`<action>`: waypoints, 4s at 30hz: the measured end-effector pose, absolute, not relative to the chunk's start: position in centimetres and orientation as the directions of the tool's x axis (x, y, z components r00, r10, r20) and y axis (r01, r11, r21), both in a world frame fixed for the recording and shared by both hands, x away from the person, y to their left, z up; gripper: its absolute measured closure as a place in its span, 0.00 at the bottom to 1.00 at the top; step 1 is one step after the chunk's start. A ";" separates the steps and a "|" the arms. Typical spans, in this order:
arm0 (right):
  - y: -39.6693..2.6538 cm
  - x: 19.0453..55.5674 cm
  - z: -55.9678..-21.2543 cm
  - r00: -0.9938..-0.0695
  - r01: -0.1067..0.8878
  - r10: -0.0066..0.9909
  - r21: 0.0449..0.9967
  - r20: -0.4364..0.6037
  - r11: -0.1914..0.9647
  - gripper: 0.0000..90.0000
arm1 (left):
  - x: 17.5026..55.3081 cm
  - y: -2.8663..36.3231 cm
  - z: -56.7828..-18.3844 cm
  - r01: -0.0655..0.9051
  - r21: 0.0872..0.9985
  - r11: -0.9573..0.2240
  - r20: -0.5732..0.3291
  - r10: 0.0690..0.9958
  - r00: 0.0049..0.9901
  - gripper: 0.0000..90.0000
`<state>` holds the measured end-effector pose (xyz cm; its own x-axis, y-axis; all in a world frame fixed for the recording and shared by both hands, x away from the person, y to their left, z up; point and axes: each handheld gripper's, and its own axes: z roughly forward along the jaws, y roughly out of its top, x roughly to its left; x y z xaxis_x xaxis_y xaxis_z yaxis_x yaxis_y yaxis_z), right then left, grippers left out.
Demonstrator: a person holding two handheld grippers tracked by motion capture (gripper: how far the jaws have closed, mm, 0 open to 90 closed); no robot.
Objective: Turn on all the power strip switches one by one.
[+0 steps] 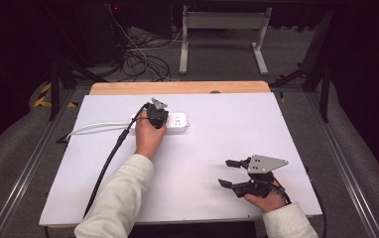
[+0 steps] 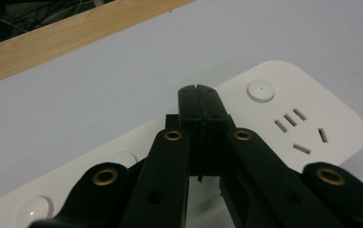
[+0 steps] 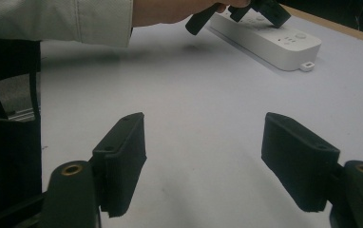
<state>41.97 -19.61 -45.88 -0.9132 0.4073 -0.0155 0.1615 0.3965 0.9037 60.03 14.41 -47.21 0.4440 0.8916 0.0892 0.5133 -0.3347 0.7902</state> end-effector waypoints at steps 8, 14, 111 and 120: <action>-19.6 42.0 -45.9 -0.914 0.163 0.406 0.904 -0.013 0.396 0.35 | 60.0 14.7 -47.1 0.501 0.793 -0.346 0.094 0.883 0.459 1.00; -19.6 42.1 -45.9 -0.914 0.163 0.406 0.903 -0.013 0.398 0.35 | 59.5 14.7 -45.7 0.471 0.854 -0.219 -0.034 0.882 0.470 1.00; -19.6 42.1 -45.8 -0.910 0.160 0.414 0.905 -0.019 0.393 0.35 | 54.9 15.0 -40.8 0.369 0.890 -0.267 -0.008 0.801 0.598 0.81; -19.6 42.1 -45.8 -0.906 0.165 0.422 0.905 -0.019 0.393 0.35 | 53.2 15.8 -39.7 0.367 0.887 -0.279 -0.014 0.780 0.626 0.79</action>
<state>42.07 -19.63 -45.82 -0.9063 0.4221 -0.0186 0.1646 0.3931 0.9047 53.24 15.79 -39.71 0.6261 0.7796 -0.0137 0.3669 -0.2790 0.8874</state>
